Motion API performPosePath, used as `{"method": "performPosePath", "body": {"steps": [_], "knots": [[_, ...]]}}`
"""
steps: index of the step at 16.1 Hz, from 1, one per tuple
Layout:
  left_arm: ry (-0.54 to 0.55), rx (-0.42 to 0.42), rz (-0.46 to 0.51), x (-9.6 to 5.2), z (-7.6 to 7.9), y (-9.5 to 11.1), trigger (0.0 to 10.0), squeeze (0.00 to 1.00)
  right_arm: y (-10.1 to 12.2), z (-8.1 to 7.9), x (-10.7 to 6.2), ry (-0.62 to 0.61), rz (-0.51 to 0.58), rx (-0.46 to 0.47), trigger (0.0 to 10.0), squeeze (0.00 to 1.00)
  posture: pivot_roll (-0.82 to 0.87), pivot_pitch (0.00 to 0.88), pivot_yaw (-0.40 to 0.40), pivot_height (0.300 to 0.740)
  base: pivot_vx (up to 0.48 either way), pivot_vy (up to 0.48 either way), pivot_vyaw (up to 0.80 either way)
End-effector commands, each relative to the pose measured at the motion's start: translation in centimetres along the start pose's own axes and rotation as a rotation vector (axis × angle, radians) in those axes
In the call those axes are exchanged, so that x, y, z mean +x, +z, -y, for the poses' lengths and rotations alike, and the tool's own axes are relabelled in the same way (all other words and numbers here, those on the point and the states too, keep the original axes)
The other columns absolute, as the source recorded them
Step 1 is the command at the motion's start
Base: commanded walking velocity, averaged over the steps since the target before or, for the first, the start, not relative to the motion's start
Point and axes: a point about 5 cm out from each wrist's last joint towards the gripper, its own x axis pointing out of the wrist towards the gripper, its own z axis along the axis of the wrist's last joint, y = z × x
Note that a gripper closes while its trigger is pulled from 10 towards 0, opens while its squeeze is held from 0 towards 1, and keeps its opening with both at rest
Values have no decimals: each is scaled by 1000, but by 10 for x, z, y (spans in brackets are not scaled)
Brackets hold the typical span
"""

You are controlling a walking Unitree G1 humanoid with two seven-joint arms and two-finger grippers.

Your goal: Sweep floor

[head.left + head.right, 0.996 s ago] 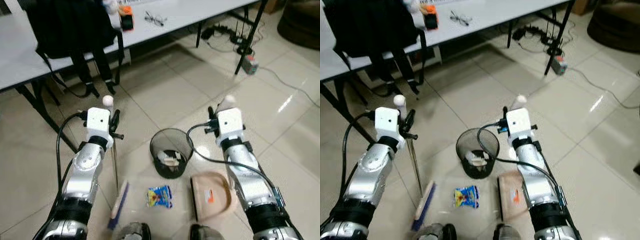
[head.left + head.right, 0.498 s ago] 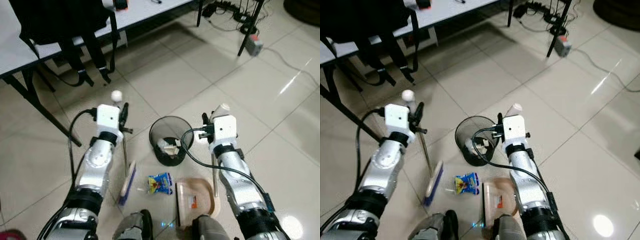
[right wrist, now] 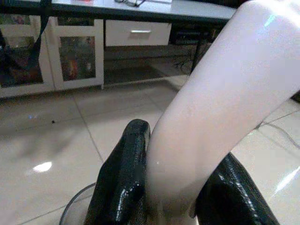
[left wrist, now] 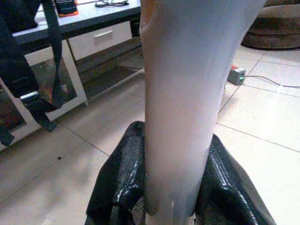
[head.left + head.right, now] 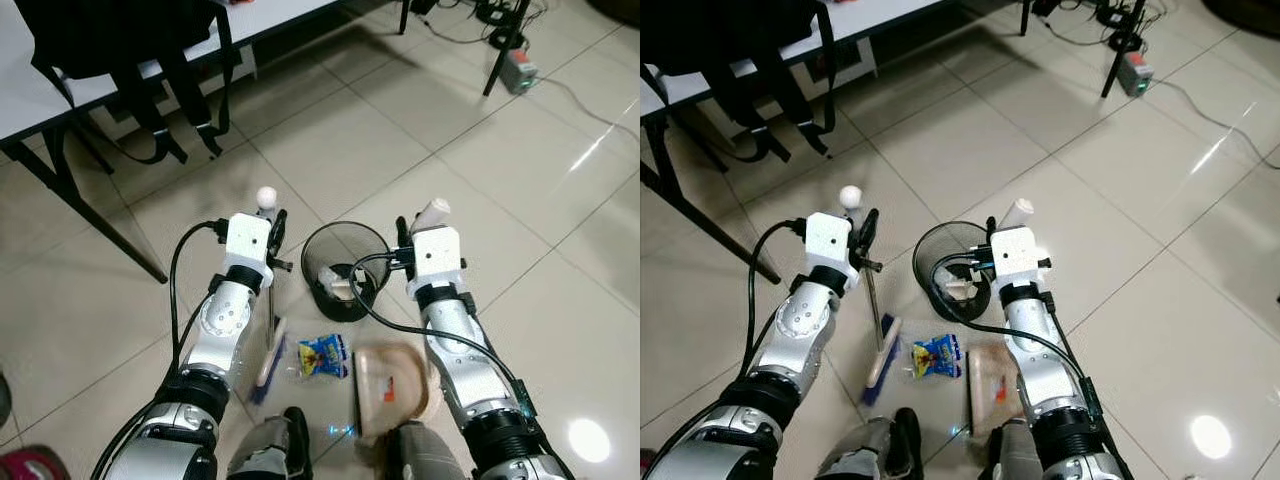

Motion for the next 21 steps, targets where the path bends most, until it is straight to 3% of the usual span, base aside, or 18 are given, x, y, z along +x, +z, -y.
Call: {"method": "performPosePath", "body": {"steps": [1,4,8,12,16,21], "knots": [[-3,-16,-55,-7,1,-12,10000,0,4,6,-2,-26,49,-54,10000,0,5,302,89,740,0,0,0],[-1,-33,-47,-5,2,-11,10000,0,6,8,-2,-57,84,-57,10000,0,7,301,90,740,0,0,0],[5,-96,-34,-2,3,-9,10000,0,1,-8,-5,7,92,-6,10000,0,12,303,90,740,0,0,0],[26,-157,-35,2,4,-7,10000,0,0,-14,-6,28,99,1,10000,0,13,302,91,740,0,0,0],[48,-263,-28,8,7,-3,10000,0,-4,-23,-8,71,93,24,10000,0,11,299,95,740,0,0,0],[102,-441,49,27,9,17,10000,0,-7,-30,-9,114,74,87,10000,0,3,280,95,740,0,0,0]]}}
